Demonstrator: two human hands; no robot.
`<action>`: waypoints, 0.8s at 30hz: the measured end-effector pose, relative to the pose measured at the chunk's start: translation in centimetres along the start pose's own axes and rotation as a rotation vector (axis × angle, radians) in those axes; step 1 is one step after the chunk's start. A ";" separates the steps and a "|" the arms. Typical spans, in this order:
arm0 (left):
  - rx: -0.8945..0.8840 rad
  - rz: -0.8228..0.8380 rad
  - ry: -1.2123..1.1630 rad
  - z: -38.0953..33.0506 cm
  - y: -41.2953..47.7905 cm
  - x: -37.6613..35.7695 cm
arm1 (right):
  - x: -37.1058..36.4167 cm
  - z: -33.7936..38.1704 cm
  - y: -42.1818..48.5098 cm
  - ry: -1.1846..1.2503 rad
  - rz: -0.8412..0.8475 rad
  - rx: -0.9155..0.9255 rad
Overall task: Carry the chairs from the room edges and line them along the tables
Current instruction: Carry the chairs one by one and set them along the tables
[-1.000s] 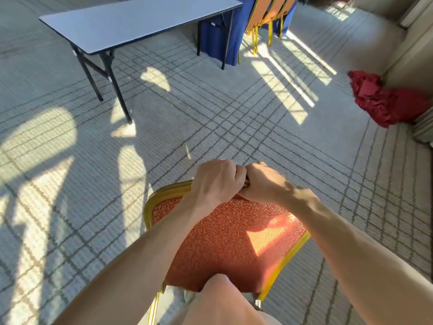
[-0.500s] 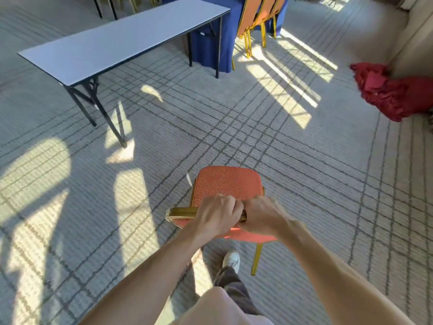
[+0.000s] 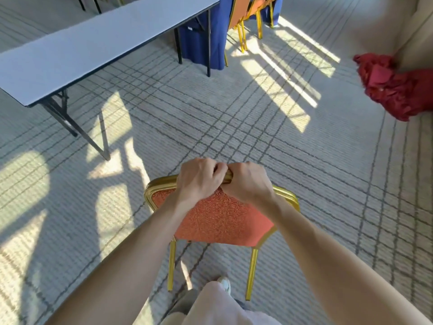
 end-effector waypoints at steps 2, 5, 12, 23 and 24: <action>-0.001 0.018 -0.023 0.2 2.6 -0.4 | 0.1 -0.8 2.5 0.018 0.009 0.012; 0.001 0.023 -0.046 0.6 6.4 -0.9 | 0.3 -2.1 6.2 0.036 0.011 0.017; 0.017 -0.070 0.059 1.8 15.7 -2.6 | 0.2 -6.0 15.0 0.081 0.065 -0.018; 0.044 -0.012 0.067 4.0 34.1 -9.0 | -1.3 -13.4 32.5 0.091 0.231 0.037; 0.028 -0.004 0.065 3.7 36.4 -9.4 | -0.9 -14.3 34.5 0.086 0.224 0.041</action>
Point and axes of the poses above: each hand's wrist, its own y-axis towards the middle knuckle, its own x-axis out of the back of the hand, z = x × y, the point moved 10 cm from there along y, towards the middle knuckle, and after that the axes turned 7 degrees about -z, right-handed, at the moved point
